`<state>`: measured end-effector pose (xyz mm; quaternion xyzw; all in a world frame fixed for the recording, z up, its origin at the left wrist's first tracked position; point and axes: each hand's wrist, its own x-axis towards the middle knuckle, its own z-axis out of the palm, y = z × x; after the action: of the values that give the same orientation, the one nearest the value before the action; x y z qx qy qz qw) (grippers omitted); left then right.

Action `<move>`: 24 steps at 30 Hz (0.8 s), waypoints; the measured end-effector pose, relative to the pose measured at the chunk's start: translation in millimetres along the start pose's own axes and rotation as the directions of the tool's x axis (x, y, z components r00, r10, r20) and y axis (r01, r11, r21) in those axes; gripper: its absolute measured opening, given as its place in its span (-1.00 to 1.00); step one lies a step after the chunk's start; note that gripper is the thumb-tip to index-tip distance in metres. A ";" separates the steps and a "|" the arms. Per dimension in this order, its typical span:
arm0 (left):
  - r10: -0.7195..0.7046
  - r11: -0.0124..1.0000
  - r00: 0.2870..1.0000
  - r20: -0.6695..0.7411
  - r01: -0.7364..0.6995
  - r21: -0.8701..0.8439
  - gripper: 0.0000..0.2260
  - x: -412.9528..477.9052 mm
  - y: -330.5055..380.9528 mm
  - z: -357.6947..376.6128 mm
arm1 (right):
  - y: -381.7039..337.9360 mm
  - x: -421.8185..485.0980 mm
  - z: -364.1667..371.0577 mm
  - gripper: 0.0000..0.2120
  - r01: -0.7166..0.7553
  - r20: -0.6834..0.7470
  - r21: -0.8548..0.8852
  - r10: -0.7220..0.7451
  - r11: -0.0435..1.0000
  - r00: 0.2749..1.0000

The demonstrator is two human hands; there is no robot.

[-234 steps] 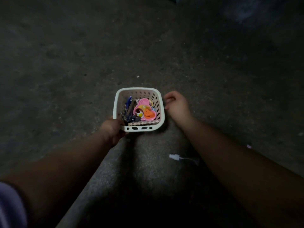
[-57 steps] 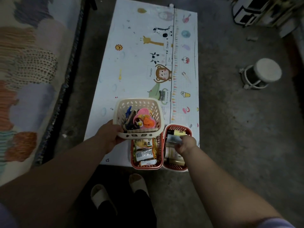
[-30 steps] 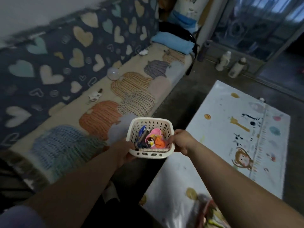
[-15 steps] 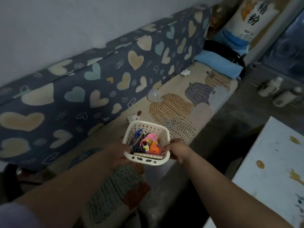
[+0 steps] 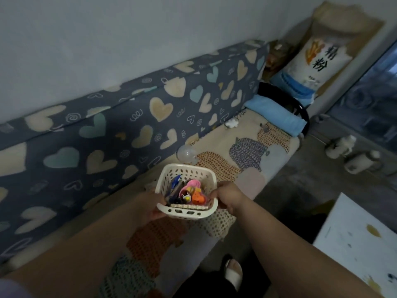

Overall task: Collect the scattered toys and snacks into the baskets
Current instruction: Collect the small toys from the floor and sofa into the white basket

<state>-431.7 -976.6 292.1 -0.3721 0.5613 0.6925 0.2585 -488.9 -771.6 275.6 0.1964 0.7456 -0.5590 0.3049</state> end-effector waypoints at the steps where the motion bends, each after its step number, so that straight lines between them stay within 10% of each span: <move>1: 0.006 1.000 1.000 -0.004 -0.006 -0.017 -0.69 9.4 8.1 16.9 | -7.5 13.7 -17.9 -0.74 0.007 0.007 -0.022 -0.007 1.000 1.000; 11: -0.005 0.974 0.980 -0.198 -0.040 -0.222 -0.54 77.4 24.5 125.9 | -58.7 127.3 -105.4 -0.76 0.068 0.187 -0.254 -0.020 0.965 0.982; 24: -0.099 0.850 0.946 -0.308 -0.081 -0.521 -0.44 133.5 6.0 99.8 | -64.7 212.2 -46.3 -0.73 0.109 0.352 -0.538 0.105 0.836 0.930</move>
<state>-537.5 -889.2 197.4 -0.5397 0.3827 0.7479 0.0541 -697.2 -756.9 187.5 -0.0084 0.8040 -0.3486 0.4817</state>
